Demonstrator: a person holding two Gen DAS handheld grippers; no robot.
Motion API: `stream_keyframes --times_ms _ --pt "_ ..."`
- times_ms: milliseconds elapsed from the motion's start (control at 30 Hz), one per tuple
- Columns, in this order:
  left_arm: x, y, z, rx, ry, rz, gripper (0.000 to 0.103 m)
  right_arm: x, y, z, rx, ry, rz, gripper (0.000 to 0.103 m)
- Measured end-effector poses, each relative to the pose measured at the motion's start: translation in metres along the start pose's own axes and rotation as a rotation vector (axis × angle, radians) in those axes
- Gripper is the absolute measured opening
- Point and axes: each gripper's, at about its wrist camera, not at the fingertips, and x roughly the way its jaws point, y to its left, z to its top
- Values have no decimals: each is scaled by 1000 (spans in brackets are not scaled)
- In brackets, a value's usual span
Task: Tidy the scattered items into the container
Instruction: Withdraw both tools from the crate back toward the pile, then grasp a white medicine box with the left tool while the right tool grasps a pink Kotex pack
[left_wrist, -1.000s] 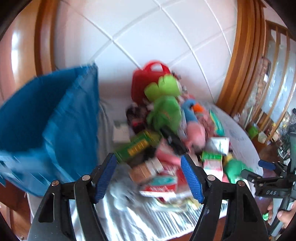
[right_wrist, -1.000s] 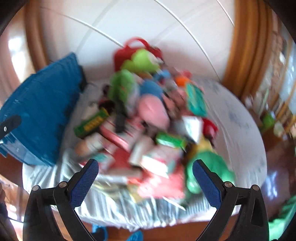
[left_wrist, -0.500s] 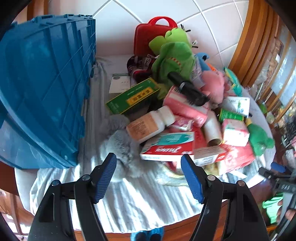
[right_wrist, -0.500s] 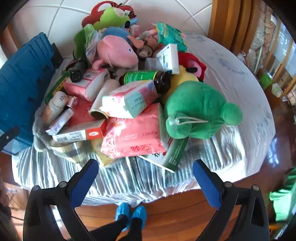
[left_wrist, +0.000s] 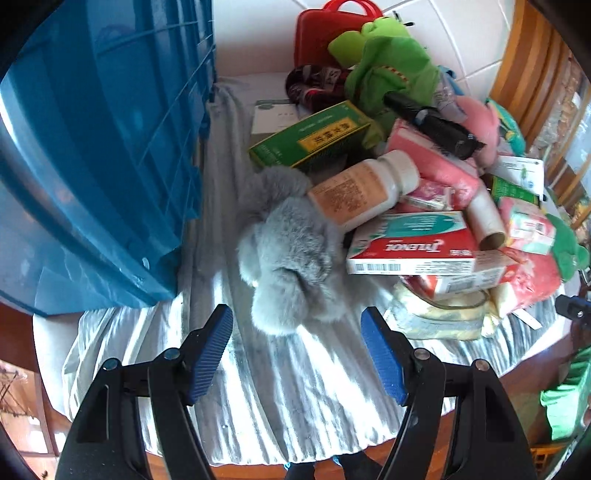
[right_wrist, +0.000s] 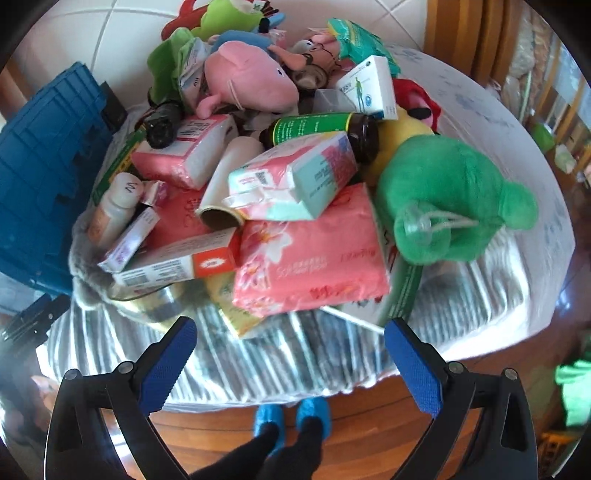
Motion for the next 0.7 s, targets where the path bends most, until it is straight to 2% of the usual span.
stream_keyframes --times_ms 67,133,200,300,367,433,533,600,700 --pt "3 1 0 -43 0 17 71 1 -1 7 -31 -10 15 102" --pt "4 1 0 -92 -1 15 71 2 -1 14 -64 -15 42 96" --pt "1 -5 2 -116 -10 12 71 0 -2 24 -93 -25 65 83" --pt "-5 -19 8 -120 -38 8 71 -1 -9 37 -106 -41 75 81" --pt "-6 -32 13 -104 -45 -4 71 0 -14 44 -99 -39 76 81" --pt "-7 -47 18 -76 -49 -17 71 1 -18 50 -89 -31 82 86" --pt "-3 -73 27 -2 -50 -36 71 2 -16 55 -83 -39 72 89" --pt "4 -86 32 29 -33 -43 71 3 -17 56 -56 -37 73 98" --pt "17 -96 36 31 -5 -80 71 6 -14 58 -48 -34 65 102"
